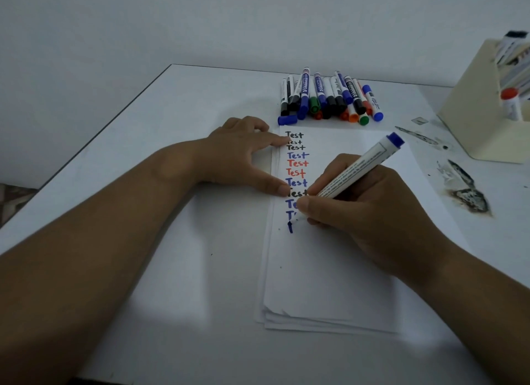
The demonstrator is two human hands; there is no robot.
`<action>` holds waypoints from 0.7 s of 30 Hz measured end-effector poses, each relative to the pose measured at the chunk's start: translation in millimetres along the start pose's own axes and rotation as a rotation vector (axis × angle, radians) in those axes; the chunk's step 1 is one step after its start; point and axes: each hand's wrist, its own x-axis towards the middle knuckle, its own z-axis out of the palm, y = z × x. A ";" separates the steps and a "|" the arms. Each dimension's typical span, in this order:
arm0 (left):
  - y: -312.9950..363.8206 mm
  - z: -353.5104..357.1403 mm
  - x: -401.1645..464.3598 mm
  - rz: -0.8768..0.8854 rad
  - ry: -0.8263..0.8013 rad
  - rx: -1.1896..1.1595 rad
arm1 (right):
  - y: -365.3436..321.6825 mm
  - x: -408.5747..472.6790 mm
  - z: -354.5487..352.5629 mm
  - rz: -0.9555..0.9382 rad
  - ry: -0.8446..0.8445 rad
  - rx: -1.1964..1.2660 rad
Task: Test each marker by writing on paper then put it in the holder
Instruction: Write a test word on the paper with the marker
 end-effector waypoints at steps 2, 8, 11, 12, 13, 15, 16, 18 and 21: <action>1.0 -0.7 0.0 -0.002 -0.004 0.005 | -1.0 -0.4 0.4 -0.025 -0.010 -0.034; 0.4 -0.2 -0.4 -0.002 0.001 -0.003 | 2.2 0.9 0.3 -0.056 0.017 -0.079; -0.6 -0.1 0.1 -0.003 -0.001 -0.005 | 1.7 0.6 -1.6 -0.036 0.040 -0.017; -0.6 0.0 0.2 -0.002 -0.001 -0.003 | 1.5 0.3 -1.6 -0.033 0.039 -0.011; -0.6 0.0 0.2 -0.001 0.000 -0.001 | 1.1 -0.3 -1.2 -0.031 0.034 -0.015; -0.5 0.1 0.3 -0.003 0.003 0.000 | 0.6 -1.5 -0.3 -0.030 0.020 -0.030; -0.5 0.0 0.2 -0.002 0.003 -0.001 | 0.6 -1.8 0.1 -0.033 0.014 -0.037; -0.3 0.2 0.2 0.001 0.003 -0.001 | 0.1 -1.8 0.7 -0.039 0.005 -0.054; 0.7 -0.3 -0.9 -0.001 0.002 -0.012 | -0.3 -1.6 1.2 -0.049 0.004 -0.070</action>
